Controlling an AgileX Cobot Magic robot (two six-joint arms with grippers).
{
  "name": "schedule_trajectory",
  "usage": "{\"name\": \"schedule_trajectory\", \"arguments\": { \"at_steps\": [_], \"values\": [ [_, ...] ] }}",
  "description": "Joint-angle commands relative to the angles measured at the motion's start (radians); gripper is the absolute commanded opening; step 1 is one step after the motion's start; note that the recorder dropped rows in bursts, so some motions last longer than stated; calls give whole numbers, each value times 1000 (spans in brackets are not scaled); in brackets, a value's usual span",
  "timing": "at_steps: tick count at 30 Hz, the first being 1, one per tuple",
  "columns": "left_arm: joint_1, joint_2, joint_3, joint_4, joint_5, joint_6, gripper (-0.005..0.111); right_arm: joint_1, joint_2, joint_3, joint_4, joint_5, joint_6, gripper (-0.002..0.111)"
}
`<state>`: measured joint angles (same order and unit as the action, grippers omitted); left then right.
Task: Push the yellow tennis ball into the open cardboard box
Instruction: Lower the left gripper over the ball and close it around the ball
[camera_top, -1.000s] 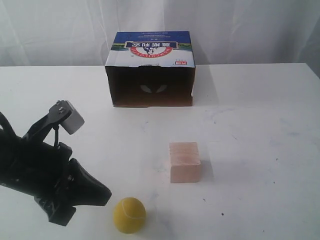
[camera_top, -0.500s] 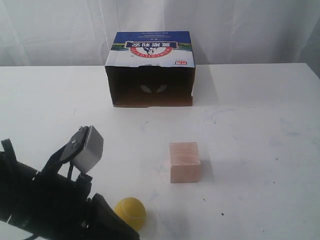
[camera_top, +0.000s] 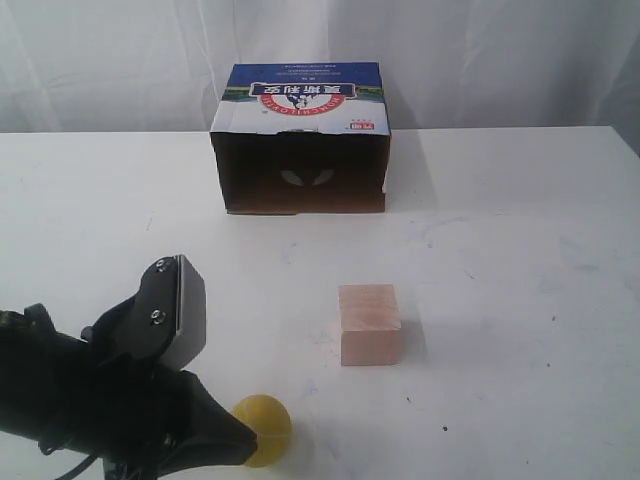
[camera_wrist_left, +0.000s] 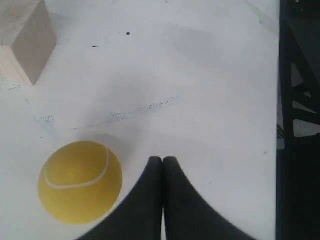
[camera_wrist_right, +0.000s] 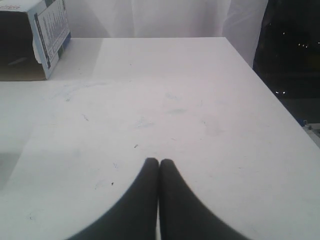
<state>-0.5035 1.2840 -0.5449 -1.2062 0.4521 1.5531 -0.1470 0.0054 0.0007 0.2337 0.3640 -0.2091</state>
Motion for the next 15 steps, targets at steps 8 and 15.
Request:
{"name": "schedule_trajectory", "arguments": {
  "at_steps": [8, 15],
  "values": [
    [-7, 10, 7, 24, 17, 44, 0, 4, -5, -1, 1, -6, 4, 0],
    [-7, 72, 7, 24, 30, 78, 0, 4, -5, -1, 1, -6, 4, 0]
  ]
}}
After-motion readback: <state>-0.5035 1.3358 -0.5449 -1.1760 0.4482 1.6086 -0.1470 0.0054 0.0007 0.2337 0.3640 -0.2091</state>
